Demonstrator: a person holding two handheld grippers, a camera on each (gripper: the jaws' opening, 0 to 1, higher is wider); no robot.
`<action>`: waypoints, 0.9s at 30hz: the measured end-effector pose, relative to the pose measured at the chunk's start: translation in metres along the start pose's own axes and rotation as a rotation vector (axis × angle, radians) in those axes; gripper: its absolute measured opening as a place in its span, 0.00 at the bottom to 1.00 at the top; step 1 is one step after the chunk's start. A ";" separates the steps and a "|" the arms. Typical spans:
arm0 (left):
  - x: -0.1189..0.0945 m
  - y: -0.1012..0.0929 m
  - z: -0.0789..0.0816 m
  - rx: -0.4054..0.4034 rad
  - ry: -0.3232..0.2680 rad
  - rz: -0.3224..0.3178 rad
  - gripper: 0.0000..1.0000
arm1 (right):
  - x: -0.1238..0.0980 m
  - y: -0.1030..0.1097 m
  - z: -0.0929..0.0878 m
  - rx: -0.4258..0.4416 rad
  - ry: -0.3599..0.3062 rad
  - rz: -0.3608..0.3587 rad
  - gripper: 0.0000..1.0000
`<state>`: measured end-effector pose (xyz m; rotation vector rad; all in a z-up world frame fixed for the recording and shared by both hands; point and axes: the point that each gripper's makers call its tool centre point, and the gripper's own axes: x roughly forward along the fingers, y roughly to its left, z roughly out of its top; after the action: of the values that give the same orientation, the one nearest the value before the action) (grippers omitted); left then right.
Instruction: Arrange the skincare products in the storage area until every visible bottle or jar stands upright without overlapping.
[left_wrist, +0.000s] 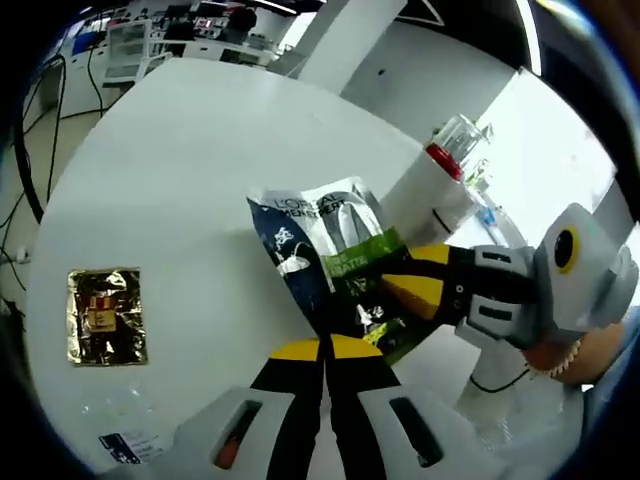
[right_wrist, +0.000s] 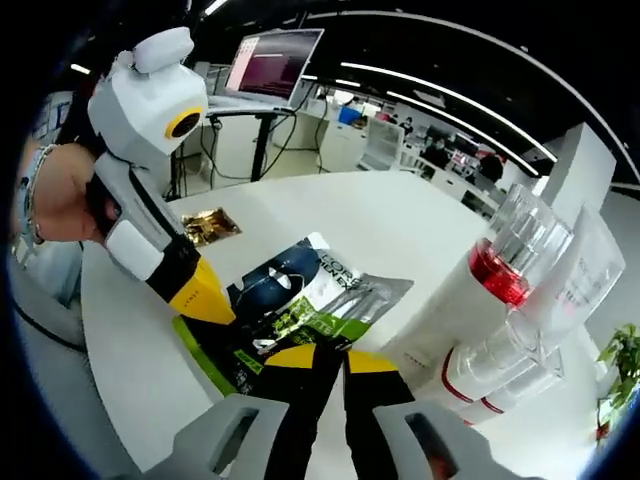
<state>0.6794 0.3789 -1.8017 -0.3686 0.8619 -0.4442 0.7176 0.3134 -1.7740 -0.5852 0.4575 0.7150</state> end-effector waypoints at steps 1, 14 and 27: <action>0.001 0.001 0.000 0.005 0.004 0.005 0.00 | -0.001 0.000 0.000 -0.005 0.000 -0.004 0.00; 0.007 0.009 -0.001 0.029 0.024 0.014 0.00 | 0.009 0.021 -0.037 -0.087 0.119 0.068 0.00; -0.017 0.027 0.031 0.121 -0.100 0.131 0.00 | 0.009 0.017 -0.040 -0.124 0.098 0.026 0.00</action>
<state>0.6999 0.4145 -1.7856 -0.2194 0.7527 -0.3519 0.7042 0.3025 -1.8144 -0.7337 0.5148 0.7457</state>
